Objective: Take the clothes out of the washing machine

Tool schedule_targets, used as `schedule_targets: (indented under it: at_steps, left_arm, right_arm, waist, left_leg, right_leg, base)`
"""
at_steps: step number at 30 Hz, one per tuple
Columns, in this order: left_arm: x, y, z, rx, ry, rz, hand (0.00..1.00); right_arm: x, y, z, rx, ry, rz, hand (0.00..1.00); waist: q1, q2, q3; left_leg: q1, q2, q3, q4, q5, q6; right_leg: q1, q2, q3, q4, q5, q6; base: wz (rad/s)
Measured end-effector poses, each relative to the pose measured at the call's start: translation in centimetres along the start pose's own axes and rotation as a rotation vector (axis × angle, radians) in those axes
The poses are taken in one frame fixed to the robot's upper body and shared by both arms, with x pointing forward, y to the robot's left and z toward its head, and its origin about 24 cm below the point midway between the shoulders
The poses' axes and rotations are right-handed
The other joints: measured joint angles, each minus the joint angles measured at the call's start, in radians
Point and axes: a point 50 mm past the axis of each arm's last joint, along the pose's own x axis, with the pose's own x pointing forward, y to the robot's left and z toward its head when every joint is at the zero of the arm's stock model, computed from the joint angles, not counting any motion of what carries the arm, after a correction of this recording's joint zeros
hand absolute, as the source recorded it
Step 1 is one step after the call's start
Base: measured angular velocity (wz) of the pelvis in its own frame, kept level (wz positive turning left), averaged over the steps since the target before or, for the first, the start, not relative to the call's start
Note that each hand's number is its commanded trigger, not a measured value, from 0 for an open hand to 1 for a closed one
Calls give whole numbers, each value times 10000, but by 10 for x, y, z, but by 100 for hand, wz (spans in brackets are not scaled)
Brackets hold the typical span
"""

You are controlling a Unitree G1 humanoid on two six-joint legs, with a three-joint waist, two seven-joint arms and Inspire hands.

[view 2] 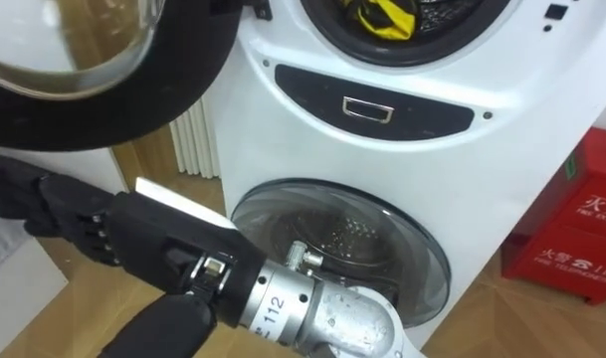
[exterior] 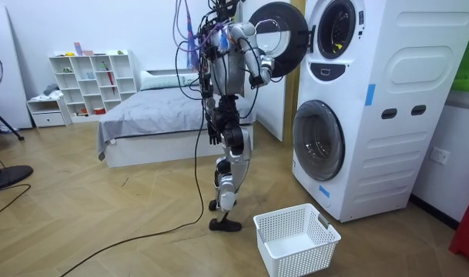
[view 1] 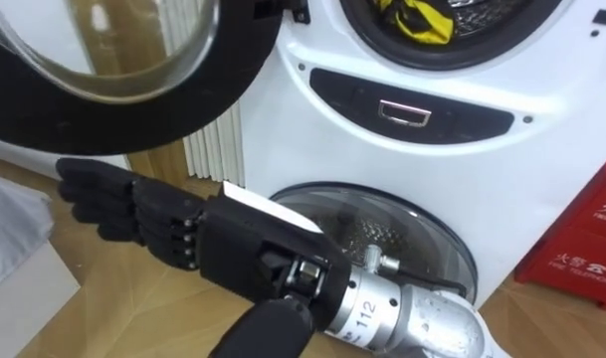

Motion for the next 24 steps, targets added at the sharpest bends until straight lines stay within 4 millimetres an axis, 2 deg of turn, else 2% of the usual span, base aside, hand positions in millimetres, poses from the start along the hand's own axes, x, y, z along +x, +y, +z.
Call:
schedule_targets:
  at_steps: [1, 3, 6, 9, 12, 15, 17, 20, 21, 24]
  left_arm:
    - [0, 0, 0, 1, 15, 0, 0]
    - [0, -1, -2, -38, 93, -3, 0]
    - [0, -2, -7, -476, 352, 43, 0]
    - [-2, -1, -17, -847, 652, 120, 0]
    - [-2, 1, -19, -1166, 685, 215, 0]
    - [-2, 3, -21, -1234, 714, 405, 0]
    - [-2, 4, -18, -1313, 565, 483, 0]
    - [-2, 7, -16, -1630, 436, 637, 0]
    - [-2, 8, -17, -1600, 509, 670, 0]
    - [-4, 8, -27, -1829, 905, 756, 0]
  right_arm:
    - [-1, 0, 0, -53, 68, -7, 0]
    - [-3, -2, -2, -477, 447, -56, 0]
    - [-15, -6, -7, -1344, 1256, -454, 0]
    - [-37, -15, -9, -2190, 2145, -1414, 0]
    - [-55, -26, -7, -3240, 2932, -2531, 0]
    - [-68, -39, -1, -4206, 3423, -3620, 0]
    - [-73, -44, 2, -4559, 3523, -4153, 0]
    - [-83, -54, 13, -5135, 3555, -4931, 0]
    - [-88, -58, 17, -5373, 3595, -5336, 0]
    - [-100, -68, 26, -5833, 3873, -6162, 0]
  waist:
    - [-27, 6, 4]
    - [-69, 39, 9]
    - [-174, 109, -1]
    - [-487, 153, -27]
    - [-812, 196, -31]
    - [-1232, 279, 2]
    - [-1383, 310, -26]
    - [-1461, 289, -48]
    - [-1487, 259, -73]
    - [-1504, 284, -78]
  left_leg:
    - [-1, -9, 0, 1, -12, 11]
    - [10, -11, 71, 60, -56, 84]
    - [112, -37, 110, 98, -126, 185]
    - [217, -165, 120, 85, -189, 293]
    - [248, -208, 224, 13, -219, 353]
    - [325, -340, 245, 18, -216, 378]
    - [360, -367, 268, 12, -216, 379]
    - [375, -368, 316, 6, -217, 380]
    - [397, -368, 319, 2, -217, 380]
    - [562, -364, 321, -20, -217, 380]
  right_leg:
    - [2, -13, 22, 16, -31, 56]
    - [-36, -75, 145, 166, -152, 378]
    - [54, -97, 348, 150, -85, 542]
    - [89, -167, 549, 151, -35, 495]
    - [89, -212, 744, 154, 39, 387]
    - [169, -283, 797, 141, 90, 337]
    - [192, -317, 805, 147, 91, 342]
    - [192, -324, 794, 138, 96, 349]
    - [216, -324, 797, 136, 96, 350]
    - [367, -318, 802, 131, 96, 350]
  base:
    - [6]
    - [-2]
    - [-3]
    - [0]
    - [-13]
    - [-7]
    - [-5]
    - [-1]
    - [4]
    - [0]
